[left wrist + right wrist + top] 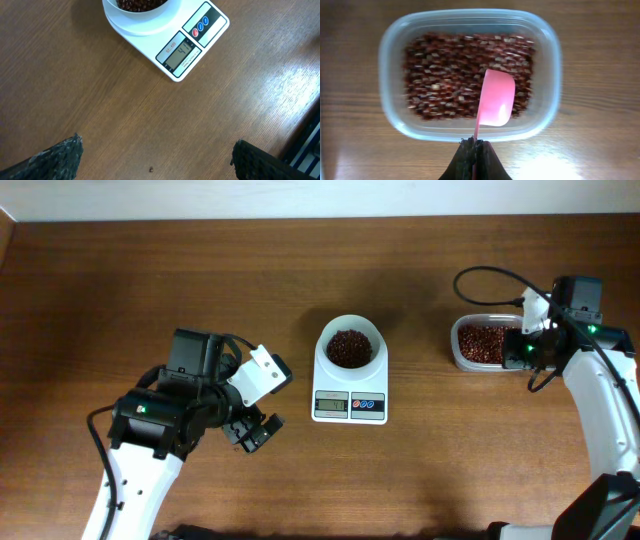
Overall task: Scoop and weigh 50g on scale
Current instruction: 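Move the scoop back into the bean tub and refill it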
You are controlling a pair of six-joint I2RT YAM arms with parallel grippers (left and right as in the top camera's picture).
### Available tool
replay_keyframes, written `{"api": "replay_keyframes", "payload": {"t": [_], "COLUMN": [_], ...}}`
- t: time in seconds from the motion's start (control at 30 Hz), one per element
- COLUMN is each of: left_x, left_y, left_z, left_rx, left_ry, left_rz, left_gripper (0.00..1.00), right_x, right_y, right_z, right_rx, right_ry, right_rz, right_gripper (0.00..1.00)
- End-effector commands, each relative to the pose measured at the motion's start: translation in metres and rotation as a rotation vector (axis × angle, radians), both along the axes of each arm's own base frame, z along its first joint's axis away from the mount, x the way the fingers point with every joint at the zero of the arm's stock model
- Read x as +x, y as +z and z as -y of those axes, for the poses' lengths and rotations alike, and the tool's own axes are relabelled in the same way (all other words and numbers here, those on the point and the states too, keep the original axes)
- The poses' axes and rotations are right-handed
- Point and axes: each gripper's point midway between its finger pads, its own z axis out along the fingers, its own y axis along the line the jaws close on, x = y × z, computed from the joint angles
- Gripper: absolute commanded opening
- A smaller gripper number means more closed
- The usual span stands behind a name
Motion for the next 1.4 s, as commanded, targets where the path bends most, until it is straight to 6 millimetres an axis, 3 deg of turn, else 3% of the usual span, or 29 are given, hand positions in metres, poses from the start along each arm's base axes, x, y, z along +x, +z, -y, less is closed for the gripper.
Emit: {"api": "replay_keyframes", "payload": {"t": [0.0, 0.07, 0.13, 0.17, 0.2, 0.27, 0.33, 0.53, 0.7, 1.03, 1.13, 1.3, 1.37], "left_x": [0.002, 0.002, 0.002, 0.002, 0.002, 0.002, 0.002, 0.002, 0.002, 0.002, 0.002, 0.002, 0.002], "left_y": [0.011, 0.011, 0.011, 0.011, 0.010, 0.011, 0.011, 0.011, 0.011, 0.011, 0.011, 0.011, 0.011], "left_z": [0.002, 0.002, 0.002, 0.002, 0.002, 0.002, 0.002, 0.002, 0.002, 0.002, 0.002, 0.002, 0.002], "left_rx": [-0.014, -0.014, -0.014, -0.014, -0.014, -0.014, -0.014, -0.014, -0.014, -0.014, -0.014, -0.014, -0.014], "left_ry": [-0.016, -0.015, -0.015, -0.015, -0.015, -0.015, -0.015, -0.016, -0.015, -0.015, -0.015, -0.015, -0.015], "left_rz": [0.035, 0.035, 0.035, 0.035, 0.035, 0.035, 0.035, 0.035, 0.035, 0.035, 0.035, 0.035, 0.035], "left_gripper": [0.99, 0.99, 0.99, 0.99, 0.99, 0.99, 0.99, 0.99, 0.99, 0.99, 0.99, 0.99, 0.99], "right_x": [-0.006, -0.005, 0.000, 0.003, 0.005, 0.015, 0.027, 0.028, 0.021, 0.010, 0.015, 0.008, 0.006], "right_y": [-0.005, -0.015, -0.037, -0.058, -0.073, -0.089, -0.076, -0.033, -0.021, -0.011, 0.005, 0.028, 0.039], "right_z": [0.023, 0.023, 0.022, 0.019, 0.012, -0.021, -0.041, -0.041, -0.041, 0.007, -0.002, 0.029, 0.033], "right_rx": [-0.109, -0.104, -0.086, -0.056, -0.012, 0.180, 0.304, 0.298, 0.314, 0.478, 0.625, 0.794, 0.862], "right_ry": [-0.076, -0.074, -0.067, -0.057, -0.043, 0.020, 0.038, 0.024, -0.024, -0.143, -0.098, -0.167, -0.165], "right_rz": [-0.035, -0.061, -0.102, -0.142, -0.164, -0.152, -0.088, -0.028, -0.028, 0.024, 0.090, 0.200, 0.245], "right_gripper": [0.04, 0.04, 0.04, 0.04, 0.04, 0.04, 0.04, 0.04, 0.04, 0.04, 0.04, 0.04, 0.04]}}
